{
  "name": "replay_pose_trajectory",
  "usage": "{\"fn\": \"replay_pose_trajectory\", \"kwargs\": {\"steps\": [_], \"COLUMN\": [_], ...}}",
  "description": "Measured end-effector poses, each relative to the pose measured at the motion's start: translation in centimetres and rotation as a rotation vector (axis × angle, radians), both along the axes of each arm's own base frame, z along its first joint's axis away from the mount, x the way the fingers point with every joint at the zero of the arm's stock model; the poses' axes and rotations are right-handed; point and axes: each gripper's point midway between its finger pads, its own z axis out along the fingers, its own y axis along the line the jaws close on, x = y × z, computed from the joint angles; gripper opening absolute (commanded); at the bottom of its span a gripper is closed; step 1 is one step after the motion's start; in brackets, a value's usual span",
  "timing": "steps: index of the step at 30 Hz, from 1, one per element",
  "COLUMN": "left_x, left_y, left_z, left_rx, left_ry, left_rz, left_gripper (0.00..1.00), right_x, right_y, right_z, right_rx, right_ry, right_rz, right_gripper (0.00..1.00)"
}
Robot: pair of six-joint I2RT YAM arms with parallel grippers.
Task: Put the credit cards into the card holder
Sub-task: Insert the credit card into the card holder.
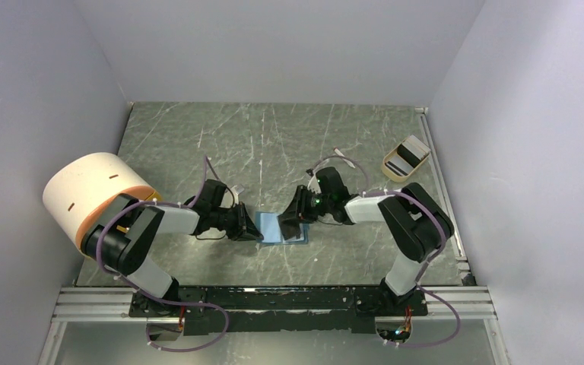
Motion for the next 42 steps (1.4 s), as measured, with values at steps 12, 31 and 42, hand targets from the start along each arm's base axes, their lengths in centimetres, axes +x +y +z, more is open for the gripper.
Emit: {"fn": "replay_pose_trajectory", "kwargs": {"steps": [12, 31, 42], "left_x": [0.0, -0.1, -0.1], "left_y": [0.0, 0.0, -0.1], "left_z": [0.0, 0.0, 0.0], "left_rx": [0.0, 0.001, 0.001], "left_ry": [0.001, 0.004, 0.004], "left_rz": [0.0, -0.001, -0.002], "left_gripper": [0.14, 0.14, 0.14], "right_x": [1.1, 0.4, 0.0], "right_y": [-2.2, -2.1, -1.4], "right_z": [0.4, -0.2, -0.4], "right_rx": [-0.133, -0.091, -0.071], "right_ry": [-0.088, -0.075, -0.06], "right_rz": [-0.058, -0.079, -0.067], "right_gripper": [0.36, 0.12, 0.04]}}
